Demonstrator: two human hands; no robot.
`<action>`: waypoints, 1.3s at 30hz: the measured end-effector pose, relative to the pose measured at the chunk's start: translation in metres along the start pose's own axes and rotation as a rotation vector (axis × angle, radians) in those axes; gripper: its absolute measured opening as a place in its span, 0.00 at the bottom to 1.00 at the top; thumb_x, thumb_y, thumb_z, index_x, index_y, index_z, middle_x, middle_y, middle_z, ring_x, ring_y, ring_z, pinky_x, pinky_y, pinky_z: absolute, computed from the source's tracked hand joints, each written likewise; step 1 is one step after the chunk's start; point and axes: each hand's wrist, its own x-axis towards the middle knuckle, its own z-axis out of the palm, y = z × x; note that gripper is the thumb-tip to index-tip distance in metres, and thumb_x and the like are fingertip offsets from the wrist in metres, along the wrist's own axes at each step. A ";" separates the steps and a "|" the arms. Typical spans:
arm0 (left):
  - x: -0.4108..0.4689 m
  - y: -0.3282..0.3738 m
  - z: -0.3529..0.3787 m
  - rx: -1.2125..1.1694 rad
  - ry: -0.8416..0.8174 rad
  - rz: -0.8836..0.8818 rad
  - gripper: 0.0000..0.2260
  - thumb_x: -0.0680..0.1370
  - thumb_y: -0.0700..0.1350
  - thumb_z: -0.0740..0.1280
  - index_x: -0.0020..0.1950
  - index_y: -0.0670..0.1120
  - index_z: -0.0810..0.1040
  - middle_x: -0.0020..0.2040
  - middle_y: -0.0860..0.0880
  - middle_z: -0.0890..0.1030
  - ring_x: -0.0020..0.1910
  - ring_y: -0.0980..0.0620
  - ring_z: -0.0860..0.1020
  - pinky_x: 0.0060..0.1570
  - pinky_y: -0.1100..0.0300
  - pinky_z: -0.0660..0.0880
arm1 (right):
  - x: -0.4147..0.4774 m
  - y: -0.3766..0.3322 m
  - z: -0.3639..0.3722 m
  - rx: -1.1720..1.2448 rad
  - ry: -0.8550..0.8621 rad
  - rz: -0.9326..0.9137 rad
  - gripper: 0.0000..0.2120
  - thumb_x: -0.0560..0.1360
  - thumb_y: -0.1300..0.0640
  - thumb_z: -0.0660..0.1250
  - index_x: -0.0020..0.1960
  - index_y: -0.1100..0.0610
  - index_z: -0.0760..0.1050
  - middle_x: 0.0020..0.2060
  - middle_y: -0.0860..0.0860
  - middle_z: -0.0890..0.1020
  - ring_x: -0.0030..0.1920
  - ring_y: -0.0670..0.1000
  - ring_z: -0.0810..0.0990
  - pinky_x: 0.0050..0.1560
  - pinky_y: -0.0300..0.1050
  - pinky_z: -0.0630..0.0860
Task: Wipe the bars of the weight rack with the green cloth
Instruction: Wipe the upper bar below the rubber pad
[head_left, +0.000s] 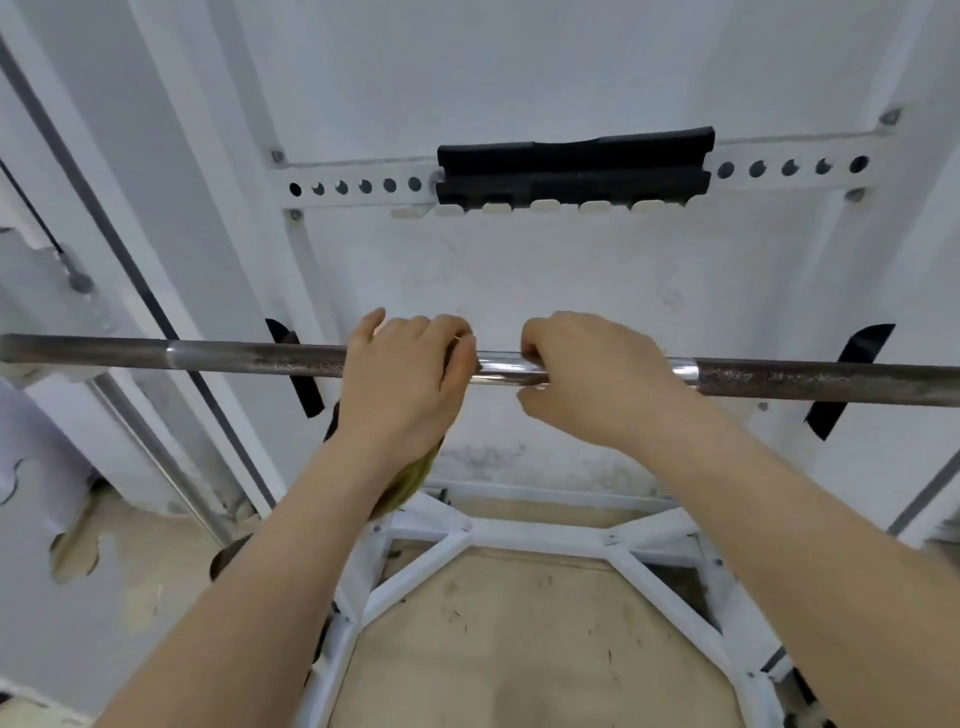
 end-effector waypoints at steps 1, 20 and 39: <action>-0.004 -0.008 -0.009 -0.155 -0.073 0.050 0.18 0.77 0.56 0.54 0.62 0.52 0.74 0.48 0.57 0.78 0.48 0.53 0.74 0.66 0.52 0.63 | 0.011 -0.014 0.005 0.034 -0.024 -0.006 0.09 0.72 0.52 0.65 0.51 0.52 0.72 0.43 0.49 0.75 0.44 0.54 0.75 0.39 0.46 0.70; 0.038 -0.057 -0.014 -0.002 -0.368 0.243 0.12 0.67 0.58 0.68 0.38 0.49 0.76 0.32 0.52 0.76 0.30 0.51 0.73 0.29 0.62 0.62 | 0.028 -0.041 0.035 -0.393 0.149 0.209 0.10 0.72 0.48 0.62 0.38 0.53 0.68 0.25 0.48 0.67 0.26 0.55 0.67 0.29 0.41 0.58; 0.009 -0.012 0.011 0.305 0.034 0.379 0.13 0.61 0.42 0.74 0.38 0.47 0.71 0.26 0.51 0.71 0.23 0.48 0.66 0.29 0.59 0.57 | 0.029 -0.038 0.017 -0.221 0.030 0.100 0.04 0.70 0.51 0.62 0.40 0.51 0.71 0.31 0.48 0.72 0.32 0.54 0.71 0.33 0.43 0.64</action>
